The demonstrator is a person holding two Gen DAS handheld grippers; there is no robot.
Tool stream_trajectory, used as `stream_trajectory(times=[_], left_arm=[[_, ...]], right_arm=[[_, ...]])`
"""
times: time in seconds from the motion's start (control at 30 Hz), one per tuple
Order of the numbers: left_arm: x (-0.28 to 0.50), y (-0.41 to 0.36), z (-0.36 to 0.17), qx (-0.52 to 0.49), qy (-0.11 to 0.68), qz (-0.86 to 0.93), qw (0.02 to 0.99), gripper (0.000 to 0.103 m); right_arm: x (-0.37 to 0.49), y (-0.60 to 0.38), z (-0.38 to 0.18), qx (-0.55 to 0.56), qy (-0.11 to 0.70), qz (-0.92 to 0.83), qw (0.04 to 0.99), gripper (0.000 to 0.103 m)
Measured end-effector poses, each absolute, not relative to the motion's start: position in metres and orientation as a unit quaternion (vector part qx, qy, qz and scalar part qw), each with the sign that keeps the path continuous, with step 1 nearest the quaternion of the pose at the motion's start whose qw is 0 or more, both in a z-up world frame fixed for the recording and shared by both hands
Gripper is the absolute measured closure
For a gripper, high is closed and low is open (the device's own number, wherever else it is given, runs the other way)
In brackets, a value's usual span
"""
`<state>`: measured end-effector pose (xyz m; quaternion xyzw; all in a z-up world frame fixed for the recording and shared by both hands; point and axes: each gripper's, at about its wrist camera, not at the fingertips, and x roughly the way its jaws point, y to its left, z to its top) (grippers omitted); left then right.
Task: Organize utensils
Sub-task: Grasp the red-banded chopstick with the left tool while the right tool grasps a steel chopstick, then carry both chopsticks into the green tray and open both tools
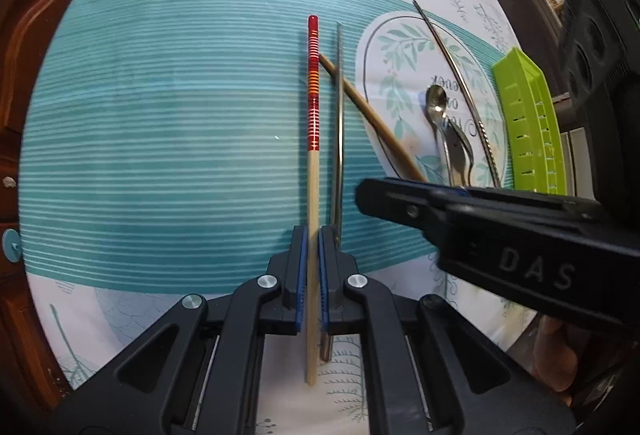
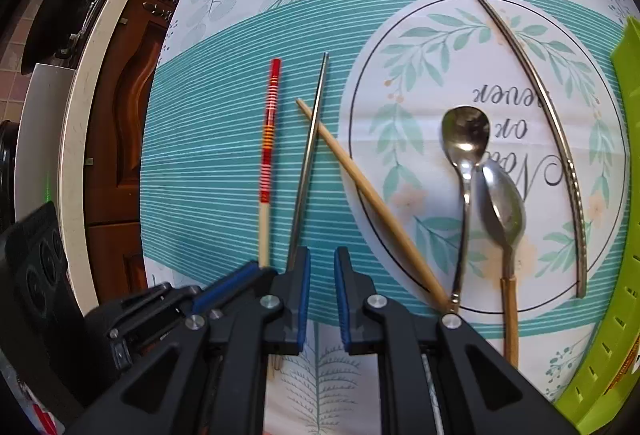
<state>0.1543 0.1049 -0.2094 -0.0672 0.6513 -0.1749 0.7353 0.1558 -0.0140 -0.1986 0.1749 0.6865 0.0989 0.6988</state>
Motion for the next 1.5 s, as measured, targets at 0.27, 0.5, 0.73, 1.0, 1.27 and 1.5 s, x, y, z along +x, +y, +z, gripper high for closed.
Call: stream_trajectory(times=[0.27, 0.5, 0.73, 1.0, 1.27, 1.5], left_arm=[[0.149, 0.113, -0.212, -0.110, 0.646, -0.180, 0.734, 0.099], [0.144, 0.114, -0.214, -0.133, 0.642, -0.181, 0.733, 0.099], [0.143, 0.124, -0.215, -0.151, 0.644, -0.168, 0.731, 0.099], [0.137, 0.141, -0.214, -0.169, 0.646, -0.145, 0.730, 0.099], [0.130, 0.147, -0.202, -0.157, 0.644, -0.132, 0.737, 0.099], [0.120, 0.127, -0.176, -0.137, 0.638, -0.143, 0.744, 0.099]], right_arm=[[0.161, -0.005, -0.201, 0.165, 0.682, 0.089, 0.707, 0.091], [0.164, 0.006, -0.202, 0.145, 0.682, 0.080, 0.713, 0.091], [0.161, 0.016, -0.199, 0.102, 0.677, 0.074, 0.725, 0.091], [0.160, 0.030, -0.197, 0.056, 0.665, 0.058, 0.743, 0.093], [0.156, 0.034, -0.197, 0.035, 0.665, 0.061, 0.743, 0.097], [0.136, 0.002, -0.168, 0.078, 0.659, 0.101, 0.741, 0.098]])
